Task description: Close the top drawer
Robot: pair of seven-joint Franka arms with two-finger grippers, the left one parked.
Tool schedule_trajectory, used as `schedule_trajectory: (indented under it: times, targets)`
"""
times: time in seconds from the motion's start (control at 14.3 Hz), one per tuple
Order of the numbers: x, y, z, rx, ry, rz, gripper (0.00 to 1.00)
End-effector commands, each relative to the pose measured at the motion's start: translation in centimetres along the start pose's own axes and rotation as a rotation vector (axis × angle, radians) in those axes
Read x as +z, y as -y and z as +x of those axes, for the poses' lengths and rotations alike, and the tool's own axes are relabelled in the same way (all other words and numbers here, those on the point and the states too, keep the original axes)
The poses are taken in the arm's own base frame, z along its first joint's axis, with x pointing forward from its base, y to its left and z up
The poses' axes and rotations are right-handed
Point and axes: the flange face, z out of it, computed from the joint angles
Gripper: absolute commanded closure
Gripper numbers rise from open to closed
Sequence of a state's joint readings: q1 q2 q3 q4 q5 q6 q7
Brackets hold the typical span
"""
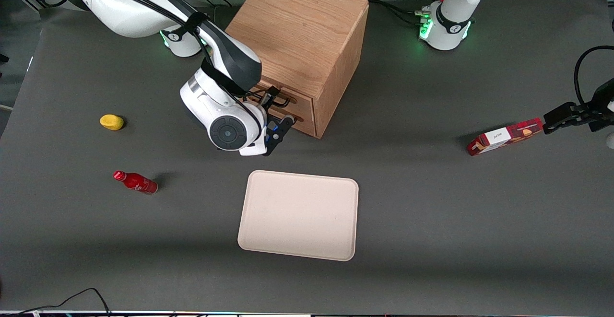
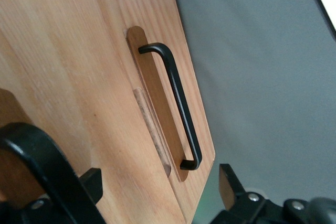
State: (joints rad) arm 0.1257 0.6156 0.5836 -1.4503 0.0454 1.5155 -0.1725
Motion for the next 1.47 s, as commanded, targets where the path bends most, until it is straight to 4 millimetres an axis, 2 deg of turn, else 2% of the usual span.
schedule_trajectory:
  times: [0.0,0.91,1.26,1.4]
  targets:
    - [1.6,2.5,-0.1,0.020,0.028,-0.008,0.00]
    - [-3.9,1.0,-1.2,0.037,-0.043,0.004,0.00]
    - [-4.4,1.1,-1.6,0.043,-0.033,0.004,0.00]
    - [-5.3,1.2,-2.1,0.047,-0.034,0.002,0.00]
